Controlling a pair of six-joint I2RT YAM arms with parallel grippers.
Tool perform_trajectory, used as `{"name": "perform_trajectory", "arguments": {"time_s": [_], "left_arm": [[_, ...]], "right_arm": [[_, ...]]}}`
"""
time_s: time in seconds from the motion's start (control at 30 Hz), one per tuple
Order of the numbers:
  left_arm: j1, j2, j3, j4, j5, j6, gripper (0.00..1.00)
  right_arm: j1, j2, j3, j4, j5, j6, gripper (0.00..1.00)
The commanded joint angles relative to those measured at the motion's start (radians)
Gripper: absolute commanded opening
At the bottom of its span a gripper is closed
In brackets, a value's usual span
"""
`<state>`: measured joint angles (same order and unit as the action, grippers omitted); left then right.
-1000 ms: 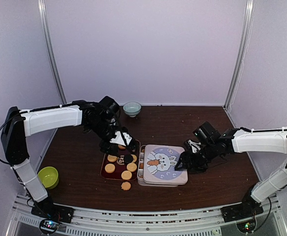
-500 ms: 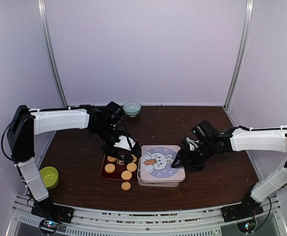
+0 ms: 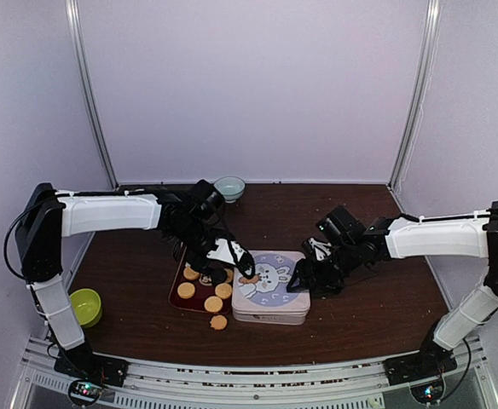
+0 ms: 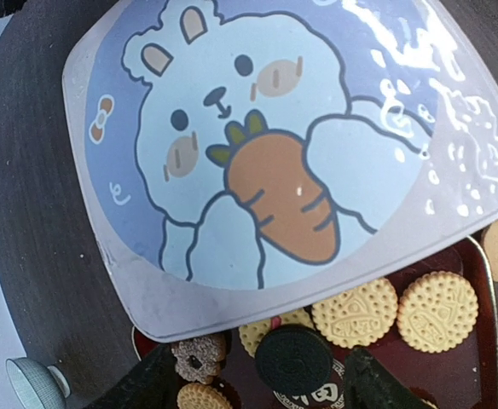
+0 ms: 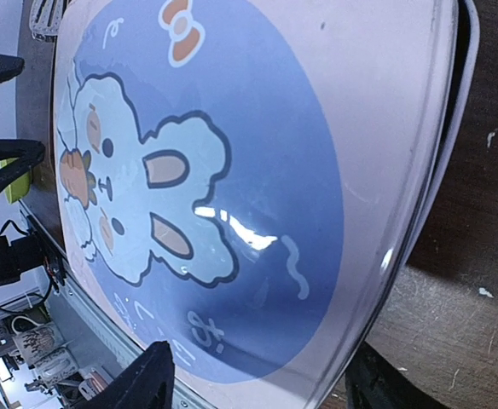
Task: Pack the cookies
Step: Move the box lid to the packing box.
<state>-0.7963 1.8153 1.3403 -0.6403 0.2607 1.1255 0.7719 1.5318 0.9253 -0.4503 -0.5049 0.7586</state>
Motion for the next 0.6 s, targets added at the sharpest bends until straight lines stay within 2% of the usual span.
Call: {"name": "perform_trajectory", "arguments": {"time_s": [0.0,0.3,0.57], "left_arm": [[-0.018,0.030,-0.030,0.102,-0.044,-0.036,0.67],[-0.020,0.103,0.025,0.155,-0.083,-0.110,0.62],[-0.013,0.123,0.053,0.131,-0.112,-0.124,0.59]], "right_arm": [[0.011,-0.028,0.001,-0.021,0.042,-0.020,0.69],[0.034,-0.123,-0.044,-0.084,0.089,-0.028,0.69],[0.106,-0.099,-0.005,-0.111,0.123,-0.040,0.68]]}}
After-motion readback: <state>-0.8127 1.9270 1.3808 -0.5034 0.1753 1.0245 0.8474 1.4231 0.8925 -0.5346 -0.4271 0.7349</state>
